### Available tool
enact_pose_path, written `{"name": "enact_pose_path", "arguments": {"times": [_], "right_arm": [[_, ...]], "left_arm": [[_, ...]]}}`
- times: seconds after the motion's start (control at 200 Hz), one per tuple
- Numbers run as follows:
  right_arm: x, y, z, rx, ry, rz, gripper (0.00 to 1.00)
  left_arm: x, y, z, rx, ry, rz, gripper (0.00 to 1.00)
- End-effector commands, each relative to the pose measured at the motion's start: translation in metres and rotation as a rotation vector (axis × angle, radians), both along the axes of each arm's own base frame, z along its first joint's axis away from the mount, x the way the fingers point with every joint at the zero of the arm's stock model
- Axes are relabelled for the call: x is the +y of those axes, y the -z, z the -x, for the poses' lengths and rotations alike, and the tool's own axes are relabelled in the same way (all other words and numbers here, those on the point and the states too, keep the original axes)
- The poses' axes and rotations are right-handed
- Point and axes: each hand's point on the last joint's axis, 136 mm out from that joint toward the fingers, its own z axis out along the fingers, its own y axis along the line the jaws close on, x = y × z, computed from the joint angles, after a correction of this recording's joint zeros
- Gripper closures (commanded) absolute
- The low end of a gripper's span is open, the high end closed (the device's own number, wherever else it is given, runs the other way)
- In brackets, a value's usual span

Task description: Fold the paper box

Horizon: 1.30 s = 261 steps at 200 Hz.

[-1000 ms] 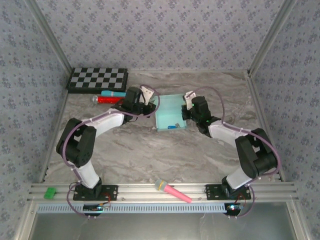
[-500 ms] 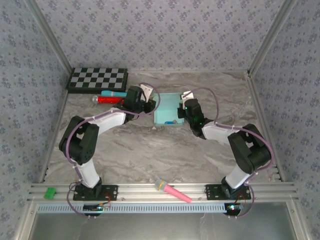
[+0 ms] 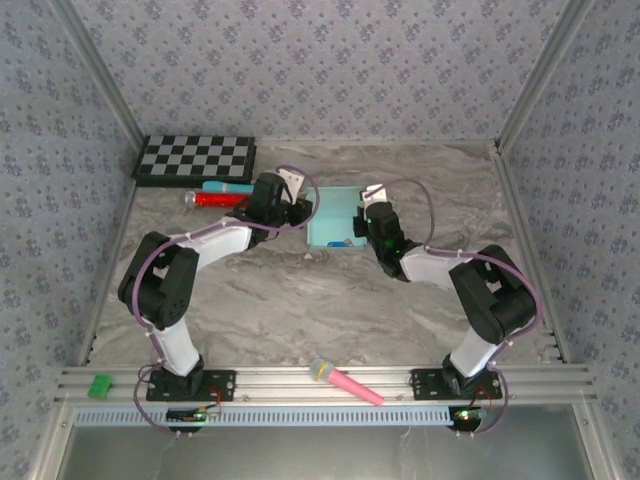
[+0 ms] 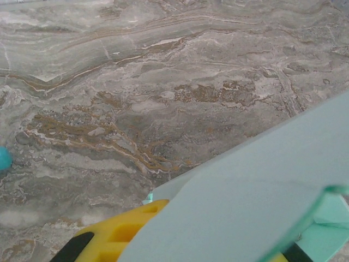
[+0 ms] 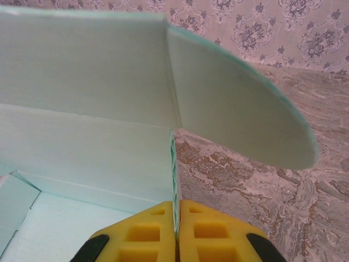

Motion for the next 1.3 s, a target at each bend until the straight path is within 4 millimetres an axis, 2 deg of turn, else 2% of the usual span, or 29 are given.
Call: {"name": "enact_pose_path", "arguments": {"times": [0.0, 0.295, 0.53, 0.935, 1.299], "right_arm": [[0.005, -0.004, -0.001, -0.033, 0.017, -0.044, 0.89], [0.005, -0.004, 0.0, -0.029, 0.029, -0.063, 0.82], [0.006, -0.002, 0.002, -0.024, 0.034, -0.064, 0.83], [0.003, 0.004, 0.007, -0.005, 0.042, -0.067, 0.8], [0.007, 0.004, 0.01, 0.002, 0.026, -0.097, 0.89]], "left_arm": [[-0.012, 0.001, 0.004, 0.001, 0.021, 0.042, 0.81], [-0.011, 0.0, 0.006, 0.006, 0.006, 0.071, 0.75], [-0.01, 0.004, 0.007, 0.017, 0.003, 0.07, 0.79], [-0.001, 0.009, 0.012, 0.03, -0.036, 0.061, 0.71], [-0.004, 0.006, 0.012, 0.03, -0.032, 0.086, 0.89]]}}
